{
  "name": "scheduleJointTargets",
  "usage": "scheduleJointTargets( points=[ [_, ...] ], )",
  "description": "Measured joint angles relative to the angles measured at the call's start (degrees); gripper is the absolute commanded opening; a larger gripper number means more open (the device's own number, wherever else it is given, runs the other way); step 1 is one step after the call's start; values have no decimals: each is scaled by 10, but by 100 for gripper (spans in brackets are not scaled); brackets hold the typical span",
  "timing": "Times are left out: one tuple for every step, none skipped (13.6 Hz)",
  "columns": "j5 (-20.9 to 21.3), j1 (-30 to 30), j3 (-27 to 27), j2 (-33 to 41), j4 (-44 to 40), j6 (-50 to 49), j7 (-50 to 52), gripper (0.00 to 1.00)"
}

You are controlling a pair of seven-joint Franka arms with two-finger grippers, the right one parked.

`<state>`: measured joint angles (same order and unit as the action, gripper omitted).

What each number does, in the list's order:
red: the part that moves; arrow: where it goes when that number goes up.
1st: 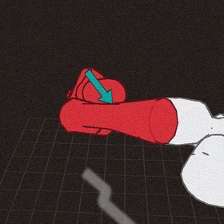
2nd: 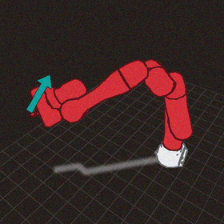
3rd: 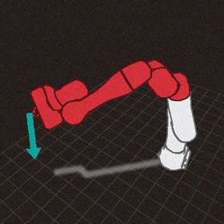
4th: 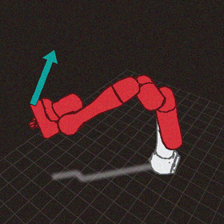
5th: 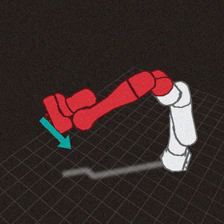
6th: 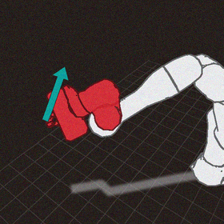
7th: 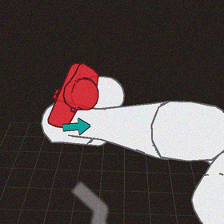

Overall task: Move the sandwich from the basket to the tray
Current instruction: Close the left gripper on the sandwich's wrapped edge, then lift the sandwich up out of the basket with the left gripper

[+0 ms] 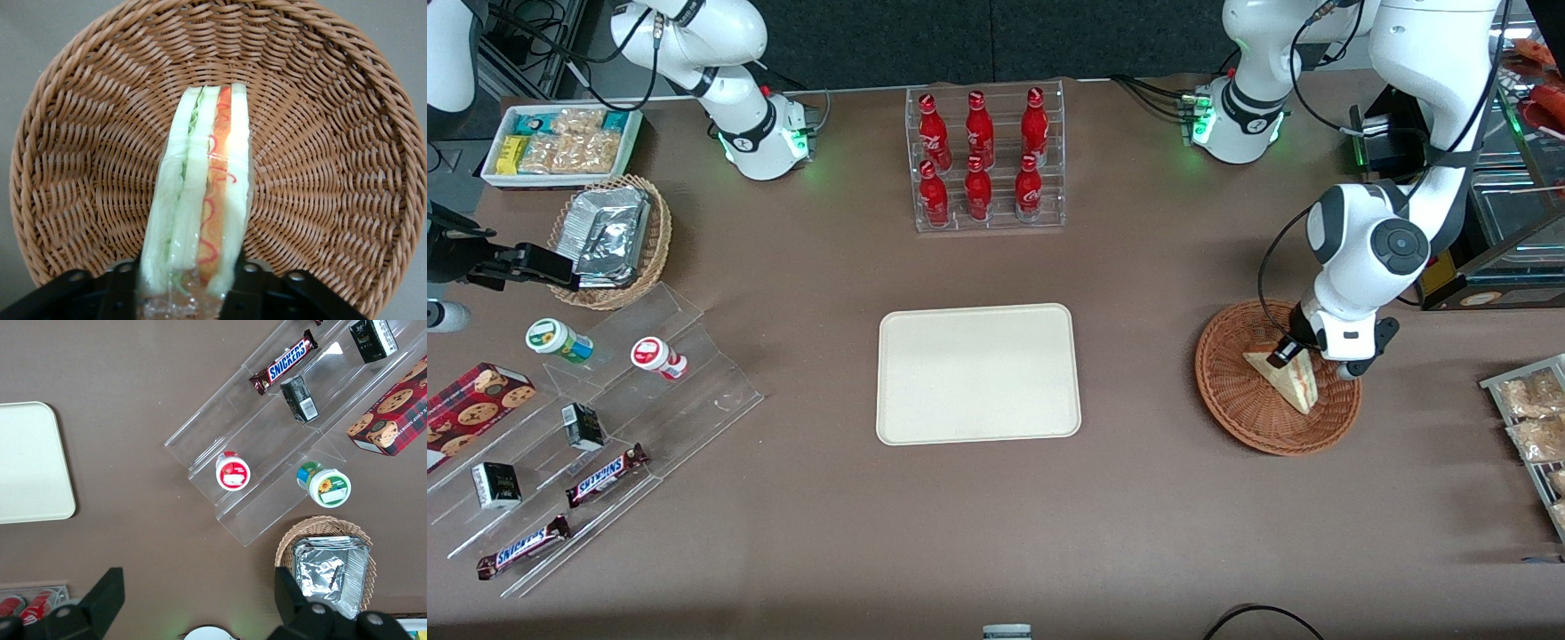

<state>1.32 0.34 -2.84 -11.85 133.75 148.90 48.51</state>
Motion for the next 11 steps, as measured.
scheduleJointTargets(
  points=[
    [0,0,0,0,-2,-1,1,19],
    [0,0,0,0,-5,-5,3,18],
    [0,0,0,0,-12,-14,8,18],
    [0,1,-1,0,-22,-33,12,18],
    [1,2,-2,1,-38,-61,17,18],
    [2,7,-4,3,-56,-92,19,18],
    [4,19,-4,8,-75,-125,21,18],
    [8,33,-5,15,-96,-161,25,18],
    [12,49,-6,23,-115,-195,32,18],
    [19,67,-7,32,-134,-229,42,18],
    [26,88,-8,39,-153,-262,53,18]
  ],
)
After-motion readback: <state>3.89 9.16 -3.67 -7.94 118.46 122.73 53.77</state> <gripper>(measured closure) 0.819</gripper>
